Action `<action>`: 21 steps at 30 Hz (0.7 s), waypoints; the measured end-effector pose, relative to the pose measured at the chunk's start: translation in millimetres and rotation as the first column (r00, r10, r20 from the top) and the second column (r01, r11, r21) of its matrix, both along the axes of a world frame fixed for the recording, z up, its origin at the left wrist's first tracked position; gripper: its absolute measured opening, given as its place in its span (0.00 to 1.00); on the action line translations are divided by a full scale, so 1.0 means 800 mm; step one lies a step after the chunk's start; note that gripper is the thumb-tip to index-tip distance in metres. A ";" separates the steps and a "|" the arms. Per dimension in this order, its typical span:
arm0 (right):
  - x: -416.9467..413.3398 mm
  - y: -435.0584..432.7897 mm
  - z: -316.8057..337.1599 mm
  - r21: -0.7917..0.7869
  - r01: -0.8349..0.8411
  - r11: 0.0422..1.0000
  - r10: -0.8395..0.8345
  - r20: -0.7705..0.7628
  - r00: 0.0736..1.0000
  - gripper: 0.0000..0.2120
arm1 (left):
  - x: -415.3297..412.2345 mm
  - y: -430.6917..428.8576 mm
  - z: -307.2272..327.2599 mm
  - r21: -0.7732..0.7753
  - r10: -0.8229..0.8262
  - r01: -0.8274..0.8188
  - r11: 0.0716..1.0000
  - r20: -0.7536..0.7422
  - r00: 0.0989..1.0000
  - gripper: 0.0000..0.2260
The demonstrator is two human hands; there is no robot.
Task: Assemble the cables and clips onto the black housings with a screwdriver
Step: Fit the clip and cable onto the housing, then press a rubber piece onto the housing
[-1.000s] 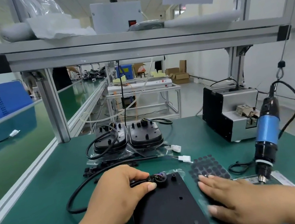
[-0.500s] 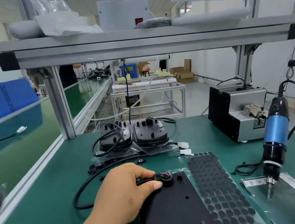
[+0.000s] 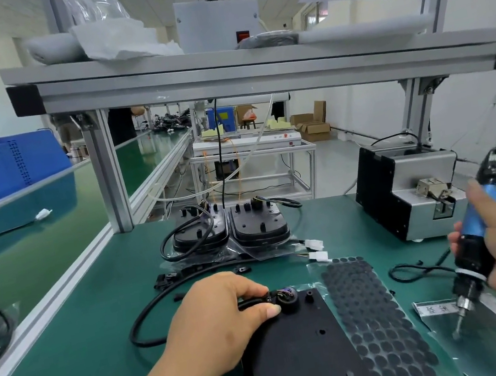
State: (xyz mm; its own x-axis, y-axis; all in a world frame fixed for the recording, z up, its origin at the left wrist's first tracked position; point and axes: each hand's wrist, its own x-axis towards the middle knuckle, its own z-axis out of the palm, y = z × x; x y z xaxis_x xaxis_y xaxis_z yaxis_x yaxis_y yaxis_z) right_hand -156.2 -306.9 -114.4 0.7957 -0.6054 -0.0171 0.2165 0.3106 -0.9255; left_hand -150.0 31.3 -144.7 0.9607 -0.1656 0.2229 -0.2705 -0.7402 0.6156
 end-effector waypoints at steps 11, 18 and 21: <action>-0.010 0.172 0.097 -0.182 -0.511 0.840 0.514 0.569 0.642 0.21 | -0.002 -0.001 0.001 -0.011 0.010 -0.010 1.000 -0.025 1.000 0.09; 0.018 0.239 0.088 -0.379 -0.435 0.817 0.577 0.520 0.630 0.07 | -0.005 -0.002 0.003 -0.037 0.025 -0.027 0.999 -0.046 0.999 0.09; 0.026 0.242 0.079 -0.357 -0.454 0.817 0.577 0.507 0.640 0.06 | -0.006 -0.003 0.005 -0.025 0.031 -0.032 0.999 -0.035 0.999 0.09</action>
State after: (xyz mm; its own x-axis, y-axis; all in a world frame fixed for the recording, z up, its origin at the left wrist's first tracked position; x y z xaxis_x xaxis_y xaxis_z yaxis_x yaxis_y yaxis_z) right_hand -135.5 -113.6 -51.3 0.7949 -0.0349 0.6058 0.5711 0.3803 -0.7275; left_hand -155.1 29.0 -140.5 0.9725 -0.1298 0.1934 -0.2255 -0.7317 0.6433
